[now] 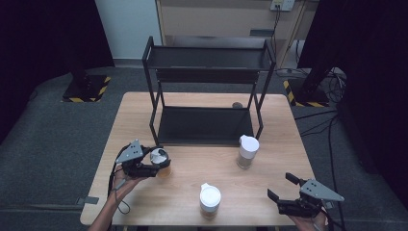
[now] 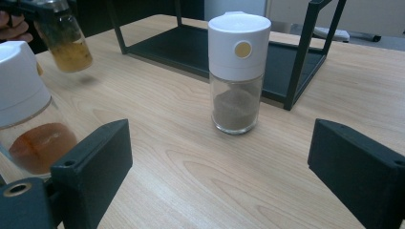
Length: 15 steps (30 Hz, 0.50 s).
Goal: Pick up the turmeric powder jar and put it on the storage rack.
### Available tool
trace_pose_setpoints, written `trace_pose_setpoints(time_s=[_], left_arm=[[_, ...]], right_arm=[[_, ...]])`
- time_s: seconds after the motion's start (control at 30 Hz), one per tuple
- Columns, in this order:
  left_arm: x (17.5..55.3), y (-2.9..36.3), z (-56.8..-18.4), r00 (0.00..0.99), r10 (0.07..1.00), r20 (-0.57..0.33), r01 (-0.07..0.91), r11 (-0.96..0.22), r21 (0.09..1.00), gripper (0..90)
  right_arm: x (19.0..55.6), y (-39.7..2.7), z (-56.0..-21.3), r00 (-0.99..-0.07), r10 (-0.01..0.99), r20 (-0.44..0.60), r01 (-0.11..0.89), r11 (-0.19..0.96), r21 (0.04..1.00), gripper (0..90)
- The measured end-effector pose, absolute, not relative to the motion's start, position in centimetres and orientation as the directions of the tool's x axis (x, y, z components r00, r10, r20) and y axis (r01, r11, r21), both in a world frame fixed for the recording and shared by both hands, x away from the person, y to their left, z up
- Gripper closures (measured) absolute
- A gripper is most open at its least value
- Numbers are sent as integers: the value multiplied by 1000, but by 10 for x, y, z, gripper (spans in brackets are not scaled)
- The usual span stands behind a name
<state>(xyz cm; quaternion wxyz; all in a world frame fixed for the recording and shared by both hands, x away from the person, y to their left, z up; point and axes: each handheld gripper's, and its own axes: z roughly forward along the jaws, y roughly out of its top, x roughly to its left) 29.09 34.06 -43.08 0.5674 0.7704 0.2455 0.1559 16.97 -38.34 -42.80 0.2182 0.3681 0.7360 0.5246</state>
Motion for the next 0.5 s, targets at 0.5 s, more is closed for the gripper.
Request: trace_pose_setpoints(time_s=[0.5], left_arm=[[317, 314, -394, 831, 556, -9, 184, -260, 948, 338]], right_arm=[[170, -384, -428, -637, 768, 67, 312, 177, 933, 79]])
